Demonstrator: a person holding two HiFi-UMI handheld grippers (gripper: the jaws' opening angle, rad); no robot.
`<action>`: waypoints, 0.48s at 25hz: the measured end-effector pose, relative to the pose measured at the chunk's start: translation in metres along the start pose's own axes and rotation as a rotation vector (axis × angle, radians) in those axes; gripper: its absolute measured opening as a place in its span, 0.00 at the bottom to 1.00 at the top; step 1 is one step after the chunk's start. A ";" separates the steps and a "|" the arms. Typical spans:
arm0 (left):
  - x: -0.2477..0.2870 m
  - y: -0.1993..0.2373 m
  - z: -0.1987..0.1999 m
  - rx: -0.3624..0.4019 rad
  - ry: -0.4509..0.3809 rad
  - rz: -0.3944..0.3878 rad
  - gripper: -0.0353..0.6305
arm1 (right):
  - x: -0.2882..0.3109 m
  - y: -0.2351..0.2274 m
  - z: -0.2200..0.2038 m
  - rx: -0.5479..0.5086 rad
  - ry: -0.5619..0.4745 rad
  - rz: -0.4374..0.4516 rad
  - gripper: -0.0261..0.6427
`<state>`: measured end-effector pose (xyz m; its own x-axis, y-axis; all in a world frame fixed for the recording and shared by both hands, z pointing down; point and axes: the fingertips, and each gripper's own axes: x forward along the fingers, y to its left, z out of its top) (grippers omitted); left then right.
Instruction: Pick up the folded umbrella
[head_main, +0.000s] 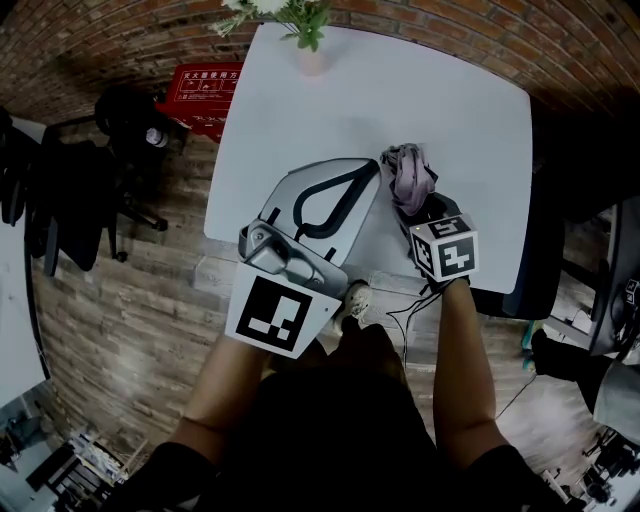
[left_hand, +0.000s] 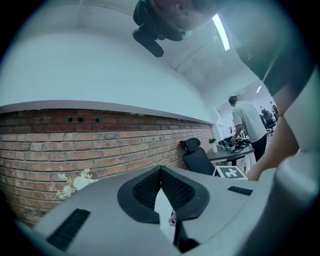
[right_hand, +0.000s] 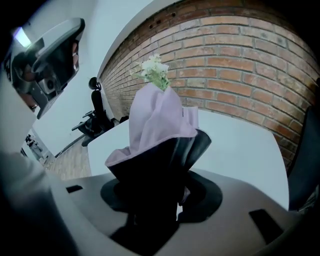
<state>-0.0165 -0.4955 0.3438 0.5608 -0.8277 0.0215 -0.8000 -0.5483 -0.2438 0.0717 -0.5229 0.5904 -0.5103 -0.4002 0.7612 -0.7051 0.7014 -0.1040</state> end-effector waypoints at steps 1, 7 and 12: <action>0.000 0.000 0.001 0.002 -0.001 0.001 0.07 | -0.005 -0.001 0.004 0.002 -0.014 -0.005 0.37; -0.005 0.000 0.010 0.019 -0.011 0.012 0.07 | -0.037 0.001 0.030 0.019 -0.108 -0.020 0.37; -0.009 -0.004 0.016 0.027 -0.018 0.008 0.07 | -0.063 0.003 0.043 0.002 -0.167 -0.037 0.37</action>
<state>-0.0153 -0.4840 0.3290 0.5587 -0.8294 0.0022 -0.7982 -0.5384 -0.2702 0.0808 -0.5212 0.5145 -0.5588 -0.5181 0.6476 -0.7257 0.6834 -0.0795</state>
